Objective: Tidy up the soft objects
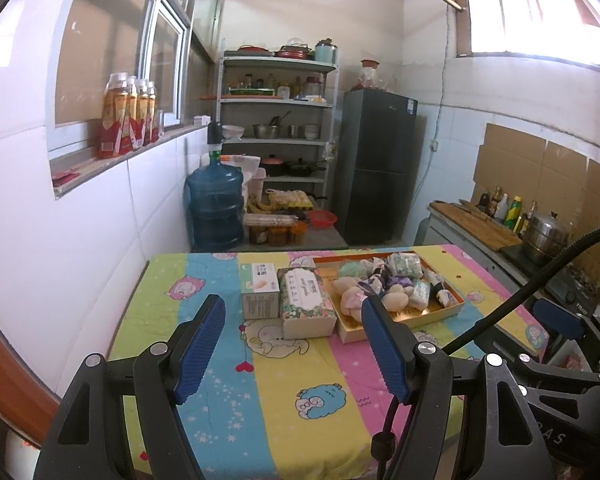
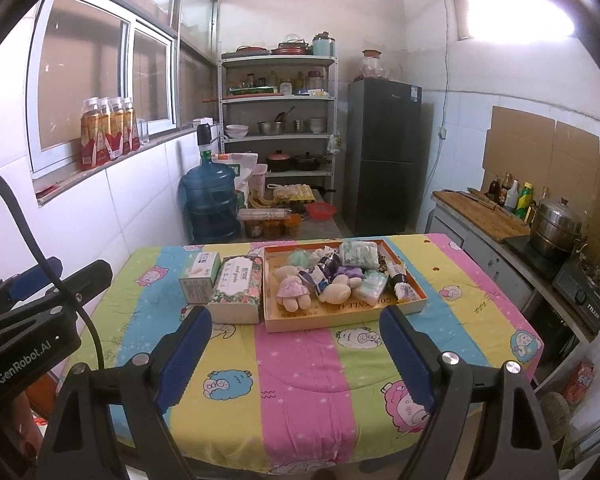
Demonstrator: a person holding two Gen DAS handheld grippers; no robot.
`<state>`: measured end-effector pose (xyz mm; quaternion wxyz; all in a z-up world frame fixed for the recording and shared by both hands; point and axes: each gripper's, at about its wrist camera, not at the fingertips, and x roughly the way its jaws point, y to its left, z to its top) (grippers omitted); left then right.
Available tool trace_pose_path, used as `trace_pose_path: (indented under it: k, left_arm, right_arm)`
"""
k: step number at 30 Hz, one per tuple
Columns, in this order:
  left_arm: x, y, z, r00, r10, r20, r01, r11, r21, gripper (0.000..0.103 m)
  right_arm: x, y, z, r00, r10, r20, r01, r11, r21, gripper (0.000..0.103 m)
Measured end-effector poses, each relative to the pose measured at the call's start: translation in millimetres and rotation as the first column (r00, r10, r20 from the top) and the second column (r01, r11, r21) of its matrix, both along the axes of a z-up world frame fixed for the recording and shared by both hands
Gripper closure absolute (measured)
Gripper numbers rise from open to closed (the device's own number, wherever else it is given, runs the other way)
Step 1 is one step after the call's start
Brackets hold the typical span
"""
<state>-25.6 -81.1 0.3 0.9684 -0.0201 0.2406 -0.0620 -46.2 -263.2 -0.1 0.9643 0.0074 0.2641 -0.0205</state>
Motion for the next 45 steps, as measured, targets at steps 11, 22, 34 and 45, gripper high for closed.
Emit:
trace_pose_path:
  k: [11, 22, 34, 45]
  left_arm:
    - [-0.3, -0.2, 0.3, 1.0, -0.005, -0.002, 0.005, 1.0, -0.003, 0.031]
    - [1.1, -1.2, -0.9, 1.0, -0.008, -0.005, 0.008, 1.0, -0.005, 0.031]
    - [0.9, -0.6, -0.7, 1.0, -0.007, -0.004, 0.007, 1.0, -0.004, 0.031]
    - [-2.1, -2.4, -3.8, 1.0, -0.015, -0.003, 0.015, 1.0, -0.005, 0.031]
  right_arm:
    - [-1.4, -0.9, 1.0, 1.0, -0.005, 0.0, 0.005, 1.0, -0.001, 0.017]
    - [-2.0, -1.8, 0.5, 1.0, -0.006, -0.001, 0.006, 1.0, -0.001, 0.017]
    - [-2.0, -1.4, 0.6, 1.0, -0.006, -0.001, 0.006, 1.0, -0.001, 0.017]
    - [-3.4, -2.7, -0.1, 1.0, -0.011, -0.001, 0.011, 1.0, 0.0, 0.017]
